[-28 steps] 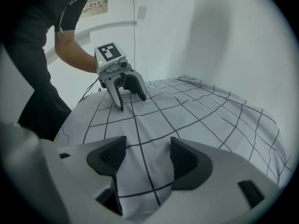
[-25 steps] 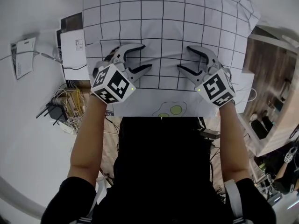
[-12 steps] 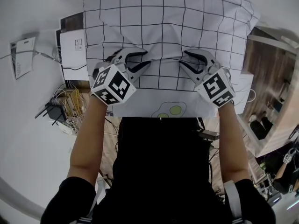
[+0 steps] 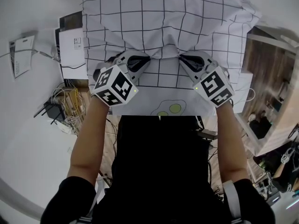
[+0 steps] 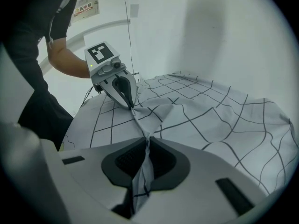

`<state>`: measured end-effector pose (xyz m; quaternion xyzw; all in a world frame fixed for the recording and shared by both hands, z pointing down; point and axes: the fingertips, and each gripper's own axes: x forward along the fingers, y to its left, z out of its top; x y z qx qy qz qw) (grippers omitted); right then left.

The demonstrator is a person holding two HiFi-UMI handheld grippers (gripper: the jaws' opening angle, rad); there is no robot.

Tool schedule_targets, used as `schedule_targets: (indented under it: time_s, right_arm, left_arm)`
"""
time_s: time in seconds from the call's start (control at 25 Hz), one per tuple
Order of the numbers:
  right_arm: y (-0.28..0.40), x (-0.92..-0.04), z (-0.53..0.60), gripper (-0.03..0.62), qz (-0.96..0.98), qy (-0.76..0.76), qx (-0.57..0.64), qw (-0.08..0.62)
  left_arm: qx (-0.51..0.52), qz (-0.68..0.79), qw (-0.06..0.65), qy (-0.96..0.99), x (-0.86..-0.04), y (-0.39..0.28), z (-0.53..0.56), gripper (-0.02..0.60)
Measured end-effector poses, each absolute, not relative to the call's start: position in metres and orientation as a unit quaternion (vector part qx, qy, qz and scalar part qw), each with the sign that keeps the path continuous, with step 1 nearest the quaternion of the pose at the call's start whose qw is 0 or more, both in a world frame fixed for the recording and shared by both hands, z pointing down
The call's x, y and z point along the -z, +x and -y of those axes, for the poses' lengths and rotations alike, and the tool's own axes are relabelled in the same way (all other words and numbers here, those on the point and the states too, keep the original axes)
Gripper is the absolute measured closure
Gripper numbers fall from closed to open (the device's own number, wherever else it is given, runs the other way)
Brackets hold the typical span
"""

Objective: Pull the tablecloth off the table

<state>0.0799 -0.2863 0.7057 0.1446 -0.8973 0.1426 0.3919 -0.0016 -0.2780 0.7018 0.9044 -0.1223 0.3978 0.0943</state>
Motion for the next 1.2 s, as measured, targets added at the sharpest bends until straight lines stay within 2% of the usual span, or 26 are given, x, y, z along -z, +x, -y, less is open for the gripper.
schedule_targets:
  time_s: [0.28,0.52,1.2]
  right_arm:
    - [0.080,-0.705,0.288,0.566,0.888,0.167,-0.182,0.387]
    - [0.082,-0.688,0.290,0.569,0.893,0.212,-0.246,0.312]
    - [0.081,-0.611,0.294,0.572,0.908,0.241,-0.283,0.193]
  left_arm:
    - [-0.389,0.132,0.102,0.906,-0.700,-0.002,0.278,0.566]
    - [-0.353,0.158,0.127,0.913,-0.683,-0.004,0.281,0.568]
    - [-0.258,0.208,0.162,0.929,-0.617,-0.014,0.288,0.568]
